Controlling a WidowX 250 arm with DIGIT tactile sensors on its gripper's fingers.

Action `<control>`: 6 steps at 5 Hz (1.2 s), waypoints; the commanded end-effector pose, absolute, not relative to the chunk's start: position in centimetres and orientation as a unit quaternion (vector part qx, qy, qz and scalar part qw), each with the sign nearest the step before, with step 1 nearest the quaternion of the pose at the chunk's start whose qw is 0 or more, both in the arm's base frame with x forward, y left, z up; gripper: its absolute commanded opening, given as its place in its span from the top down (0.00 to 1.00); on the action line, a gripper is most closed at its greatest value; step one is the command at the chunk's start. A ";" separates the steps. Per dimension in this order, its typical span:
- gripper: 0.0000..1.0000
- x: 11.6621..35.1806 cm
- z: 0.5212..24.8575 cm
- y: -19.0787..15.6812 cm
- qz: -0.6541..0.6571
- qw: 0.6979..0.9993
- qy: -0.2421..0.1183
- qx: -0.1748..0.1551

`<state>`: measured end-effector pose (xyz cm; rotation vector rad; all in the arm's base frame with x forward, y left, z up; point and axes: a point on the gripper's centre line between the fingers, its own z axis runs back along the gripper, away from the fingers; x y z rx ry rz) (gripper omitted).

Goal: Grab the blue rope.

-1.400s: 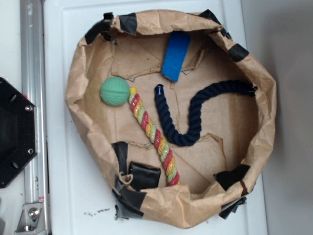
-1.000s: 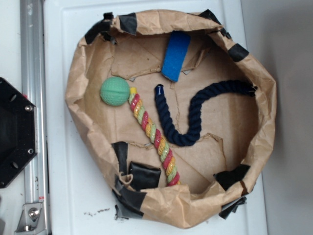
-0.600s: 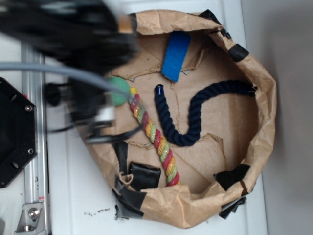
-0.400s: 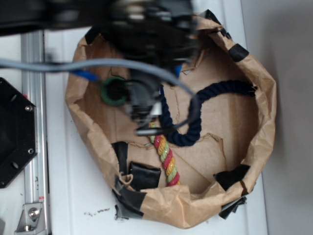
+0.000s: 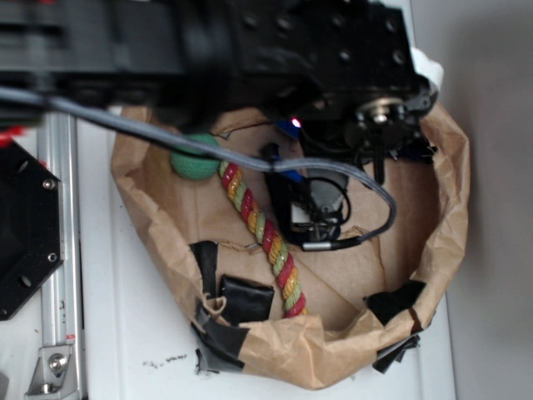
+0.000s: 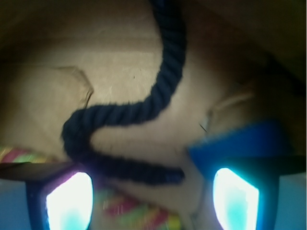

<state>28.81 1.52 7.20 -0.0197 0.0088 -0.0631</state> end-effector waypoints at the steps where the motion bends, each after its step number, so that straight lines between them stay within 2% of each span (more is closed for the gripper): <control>1: 0.00 30.8 5.3 2.4 0.121 0.991 -0.042 -0.029; 2: 0.00 30.7 4.1 3.1 0.179 0.983 -0.033 -0.026; 3: 0.00 31.4 2.7 2.9 0.228 0.973 -0.035 0.001; 4: 0.00 32.7 1.4 2.9 0.253 0.967 -0.033 -0.015; 5: 0.00 34.1 -0.1 1.4 0.225 0.974 -0.008 -0.024; 6: 0.00 33.1 -0.7 -0.3 0.167 0.984 0.008 -0.057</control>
